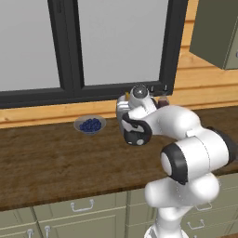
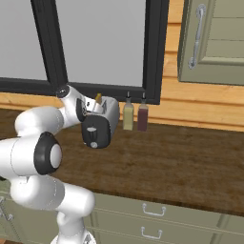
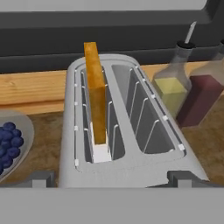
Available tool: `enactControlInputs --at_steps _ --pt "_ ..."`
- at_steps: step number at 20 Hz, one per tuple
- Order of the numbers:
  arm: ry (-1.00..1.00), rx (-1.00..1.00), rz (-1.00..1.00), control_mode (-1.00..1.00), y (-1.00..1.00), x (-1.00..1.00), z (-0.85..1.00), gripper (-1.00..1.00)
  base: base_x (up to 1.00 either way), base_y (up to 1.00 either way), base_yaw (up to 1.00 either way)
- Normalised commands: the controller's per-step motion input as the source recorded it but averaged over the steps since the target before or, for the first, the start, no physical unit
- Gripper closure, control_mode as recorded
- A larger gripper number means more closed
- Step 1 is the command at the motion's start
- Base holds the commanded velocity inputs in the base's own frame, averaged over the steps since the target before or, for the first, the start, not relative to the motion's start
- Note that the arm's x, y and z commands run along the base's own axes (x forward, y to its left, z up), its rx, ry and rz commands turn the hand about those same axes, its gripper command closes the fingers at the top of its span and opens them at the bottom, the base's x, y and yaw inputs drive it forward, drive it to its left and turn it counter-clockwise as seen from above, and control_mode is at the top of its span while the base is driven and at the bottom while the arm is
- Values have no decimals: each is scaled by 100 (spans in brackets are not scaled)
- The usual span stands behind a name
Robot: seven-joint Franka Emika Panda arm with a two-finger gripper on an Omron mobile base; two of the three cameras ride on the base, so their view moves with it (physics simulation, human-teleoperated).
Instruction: Start the toaster. Once the lever pops up, take the bread to the plate on the dining counter.
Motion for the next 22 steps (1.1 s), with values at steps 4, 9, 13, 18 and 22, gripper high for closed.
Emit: enactControlInputs --at_steps 4,9,13,18,22 --pt "-7 0 0 -100 0 23 -19 -100 0 0 0" --pt "-6 0 0 -100 0 30 -7 -100 0 0 0" --pt "-3 0 0 -100 0 34 0 -100 0 0 0" --pt "0 0 0 -100 0 37 -2 -100 0 0 0" --pt "0 0 0 -100 0 38 -4 -100 0 0 0"
